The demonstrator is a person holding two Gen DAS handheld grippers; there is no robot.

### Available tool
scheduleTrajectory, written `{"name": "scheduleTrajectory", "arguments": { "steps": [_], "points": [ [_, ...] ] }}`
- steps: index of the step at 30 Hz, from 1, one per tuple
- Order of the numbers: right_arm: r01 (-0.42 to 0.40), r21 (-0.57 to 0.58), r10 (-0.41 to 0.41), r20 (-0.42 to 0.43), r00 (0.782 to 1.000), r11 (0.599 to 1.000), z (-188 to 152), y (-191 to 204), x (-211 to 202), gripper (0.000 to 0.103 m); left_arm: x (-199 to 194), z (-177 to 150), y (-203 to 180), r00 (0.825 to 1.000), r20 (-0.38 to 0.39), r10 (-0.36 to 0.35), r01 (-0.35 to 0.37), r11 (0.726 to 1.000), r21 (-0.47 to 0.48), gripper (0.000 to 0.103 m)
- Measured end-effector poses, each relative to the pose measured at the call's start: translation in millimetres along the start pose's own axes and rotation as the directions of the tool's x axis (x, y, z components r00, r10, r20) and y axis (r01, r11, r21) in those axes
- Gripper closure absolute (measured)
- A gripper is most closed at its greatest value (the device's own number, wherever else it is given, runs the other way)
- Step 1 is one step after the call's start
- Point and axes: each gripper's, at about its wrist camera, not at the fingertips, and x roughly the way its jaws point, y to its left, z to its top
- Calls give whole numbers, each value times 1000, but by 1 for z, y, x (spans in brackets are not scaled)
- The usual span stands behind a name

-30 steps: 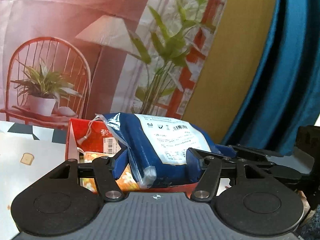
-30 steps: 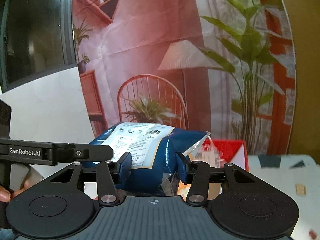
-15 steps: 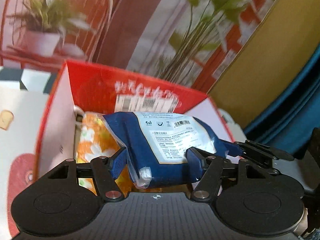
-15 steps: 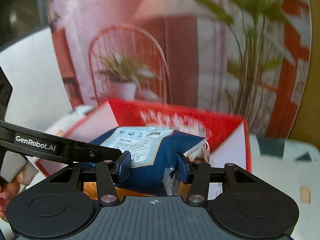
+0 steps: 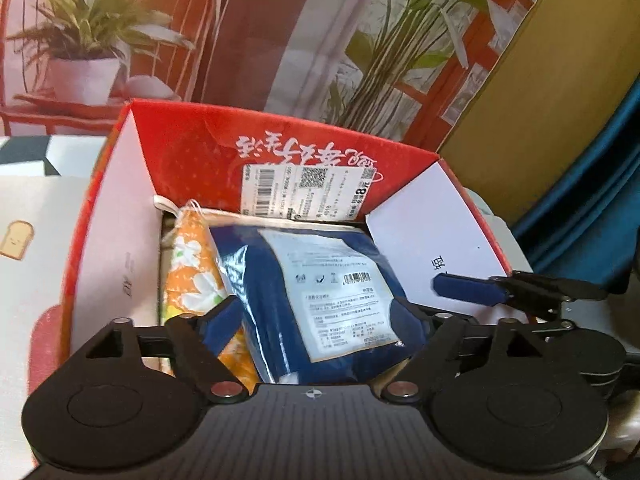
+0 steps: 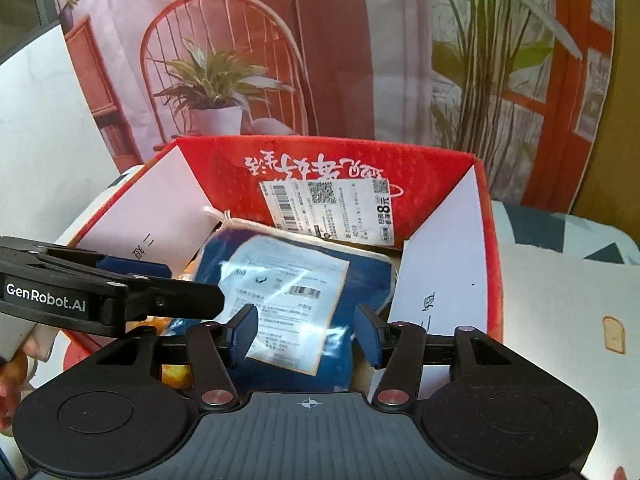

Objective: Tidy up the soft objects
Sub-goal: 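Carry the blue bag with the right tool and drop it into the red box, then withdraw the right tool and move it toward the black gloves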

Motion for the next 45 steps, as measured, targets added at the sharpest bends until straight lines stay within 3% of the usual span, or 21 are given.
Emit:
{"name": "scheduleTrajectory", "arguments": {
  "steps": [5,11,17,26,31,38,45],
  "points": [
    [43,-36,-41,44,998,998,-2,6,-20,29,-23,-2,-7,995,57,87,-90,994,63,4],
    [86,-51,-79,119,990,995,-12,13,-52,0,-62,-15,-11,971,155,180,-197,974,109,0],
    [107,-47,-96,191,977,993,-33,27,-82,0,-101,-45,-19,941,258,217,-263,951,162,0],
    [72,10,-72,254,965,997,-93,46,-111,0,-138,-109,-27,922,299,245,-303,939,165,0],
    [44,23,-48,226,973,999,-136,56,-117,0,-144,-145,-32,931,267,247,-297,940,166,0],
    [72,-20,-68,150,986,997,-184,74,-118,0,-137,-187,-37,948,191,254,-288,940,182,0],
    [116,-48,-110,106,988,992,-203,77,-110,0,-110,-209,-35,952,112,285,-305,920,247,0]
  ]
}}
